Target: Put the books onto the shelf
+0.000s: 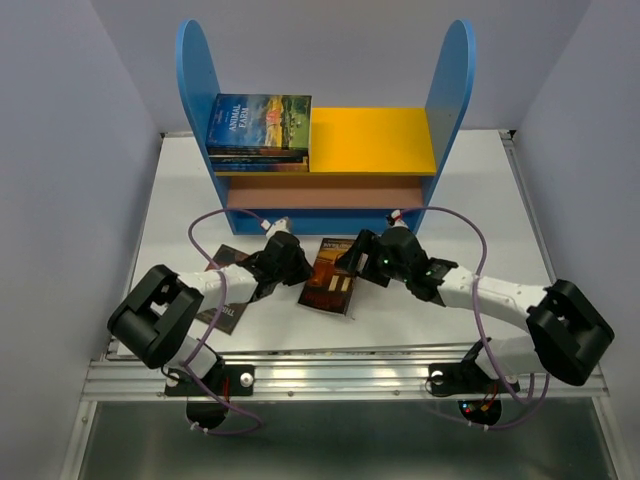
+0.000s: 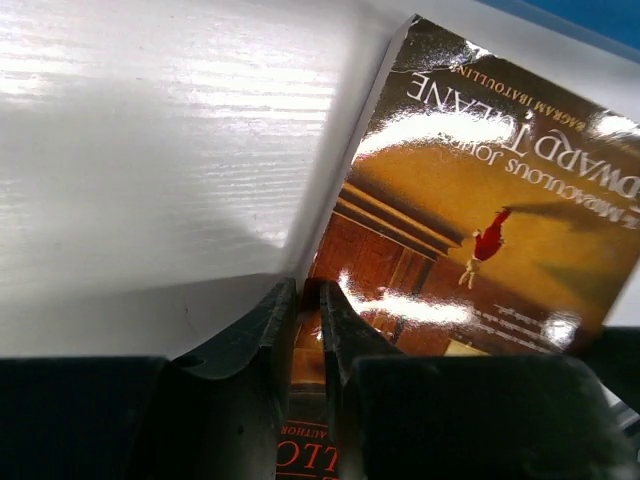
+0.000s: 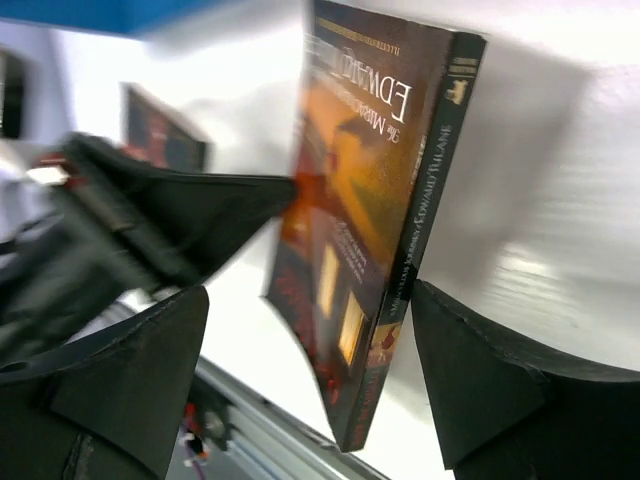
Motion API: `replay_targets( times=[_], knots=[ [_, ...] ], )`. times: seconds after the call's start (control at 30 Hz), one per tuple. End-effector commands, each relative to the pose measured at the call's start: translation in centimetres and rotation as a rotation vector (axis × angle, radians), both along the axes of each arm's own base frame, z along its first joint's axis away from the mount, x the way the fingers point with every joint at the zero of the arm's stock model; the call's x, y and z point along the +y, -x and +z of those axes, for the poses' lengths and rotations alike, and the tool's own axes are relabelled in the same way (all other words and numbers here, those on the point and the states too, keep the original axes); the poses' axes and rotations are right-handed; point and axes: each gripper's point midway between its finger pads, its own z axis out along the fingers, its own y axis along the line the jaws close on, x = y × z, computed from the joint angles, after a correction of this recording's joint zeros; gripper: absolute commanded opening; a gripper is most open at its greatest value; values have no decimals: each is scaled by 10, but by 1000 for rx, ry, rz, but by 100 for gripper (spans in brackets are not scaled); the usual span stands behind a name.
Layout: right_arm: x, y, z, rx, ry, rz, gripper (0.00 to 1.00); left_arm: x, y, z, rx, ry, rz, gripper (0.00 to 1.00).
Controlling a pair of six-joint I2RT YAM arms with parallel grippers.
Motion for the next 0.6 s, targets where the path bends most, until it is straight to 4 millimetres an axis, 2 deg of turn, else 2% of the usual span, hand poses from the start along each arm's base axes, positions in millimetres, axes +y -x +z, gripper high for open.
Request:
replay_targets(
  times=[0.0, 0.33, 0.43, 0.47, 0.53, 0.57],
  knots=[
    [27, -9, 85, -204, -256, 39, 87, 6, 29, -34, 125, -80, -31, 9],
    [28, -10, 47, -130, -191, 38, 81, 2, 25, -22, 100, -53, -29, 9],
    [26, -12, 45, -136, -169, 27, 68, 2, 26, -17, 90, -43, -28, 9],
    [25, -13, 46, -142, -162, 23, 58, 2, 26, -17, 91, -44, -30, 9],
    [20, -15, 50, -160, -147, 9, 50, 2, 26, -16, 91, -44, -28, 9],
    [18, -16, 51, -164, -139, 3, 43, 3, 26, -16, 93, -47, -27, 9]
  ],
)
